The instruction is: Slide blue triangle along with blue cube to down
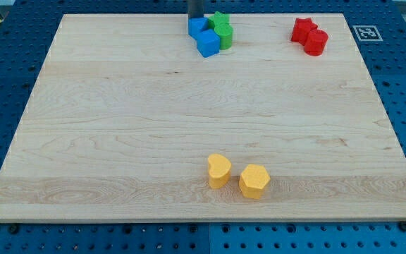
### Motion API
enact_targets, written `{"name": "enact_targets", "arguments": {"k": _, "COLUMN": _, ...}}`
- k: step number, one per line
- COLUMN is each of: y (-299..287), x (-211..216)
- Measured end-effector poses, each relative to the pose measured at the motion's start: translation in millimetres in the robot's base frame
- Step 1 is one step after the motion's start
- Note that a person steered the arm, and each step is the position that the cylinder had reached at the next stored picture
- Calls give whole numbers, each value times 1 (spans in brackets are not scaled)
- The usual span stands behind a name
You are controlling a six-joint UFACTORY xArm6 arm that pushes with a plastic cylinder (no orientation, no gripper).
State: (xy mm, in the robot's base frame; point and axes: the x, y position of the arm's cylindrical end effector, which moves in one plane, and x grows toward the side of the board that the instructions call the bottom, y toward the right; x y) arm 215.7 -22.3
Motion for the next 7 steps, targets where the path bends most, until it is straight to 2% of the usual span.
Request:
{"name": "enact_targets", "arguments": {"k": 2, "y": 1, "x": 21}}
{"name": "enact_targets", "arguments": {"k": 4, "y": 32, "x": 55}}
{"name": "enact_targets", "arguments": {"k": 7, "y": 48, "x": 125}}
